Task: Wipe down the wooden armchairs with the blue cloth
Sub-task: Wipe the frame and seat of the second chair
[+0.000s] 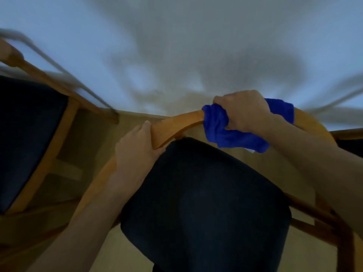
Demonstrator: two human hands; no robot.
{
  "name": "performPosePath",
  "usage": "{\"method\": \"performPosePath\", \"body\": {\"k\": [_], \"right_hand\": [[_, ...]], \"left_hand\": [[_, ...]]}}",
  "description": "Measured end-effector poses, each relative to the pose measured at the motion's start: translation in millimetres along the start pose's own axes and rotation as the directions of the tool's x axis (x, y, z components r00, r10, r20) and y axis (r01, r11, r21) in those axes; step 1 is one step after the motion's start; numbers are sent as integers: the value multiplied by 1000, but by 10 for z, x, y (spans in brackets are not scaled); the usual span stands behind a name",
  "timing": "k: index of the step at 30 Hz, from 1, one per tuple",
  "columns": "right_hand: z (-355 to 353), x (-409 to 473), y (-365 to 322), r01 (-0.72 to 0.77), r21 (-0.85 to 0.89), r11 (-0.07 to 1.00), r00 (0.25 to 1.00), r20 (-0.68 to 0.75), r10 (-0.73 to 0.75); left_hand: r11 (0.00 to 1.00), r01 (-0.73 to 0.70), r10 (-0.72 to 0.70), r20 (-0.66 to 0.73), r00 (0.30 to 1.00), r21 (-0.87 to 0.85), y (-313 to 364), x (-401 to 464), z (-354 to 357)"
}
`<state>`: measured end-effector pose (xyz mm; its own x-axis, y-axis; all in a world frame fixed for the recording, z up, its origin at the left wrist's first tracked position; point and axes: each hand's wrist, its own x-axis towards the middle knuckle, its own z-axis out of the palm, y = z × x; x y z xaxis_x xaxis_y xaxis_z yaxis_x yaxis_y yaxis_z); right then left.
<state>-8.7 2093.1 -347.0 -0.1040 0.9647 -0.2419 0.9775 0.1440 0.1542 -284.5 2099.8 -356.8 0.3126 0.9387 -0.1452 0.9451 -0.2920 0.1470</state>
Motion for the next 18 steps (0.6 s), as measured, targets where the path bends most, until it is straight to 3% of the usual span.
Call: {"method": "performPosePath", "body": {"k": [4,8,13,15,18], "right_hand": [[-80,213,-460,18,63,998,999,35,-21],[-88,408,-1308,238,152,959,970,7,-242],[-56,424,-1187,303,105,947,953,-39,-300],[-59,418,-957,231,153,961,971,25,-238],[-52,308,-519,69,90,993,989,126,-80]], "left_hand": [[1000,0,-1,-29,1000,-26,-101,22,87],[997,-27,28,2,1000,-72,-126,63,87],[996,-49,48,-12,999,-79,-128,46,13],[996,-45,45,-4,999,-83,-144,30,1],[995,-53,52,-7,999,-79,-123,33,4]]}}
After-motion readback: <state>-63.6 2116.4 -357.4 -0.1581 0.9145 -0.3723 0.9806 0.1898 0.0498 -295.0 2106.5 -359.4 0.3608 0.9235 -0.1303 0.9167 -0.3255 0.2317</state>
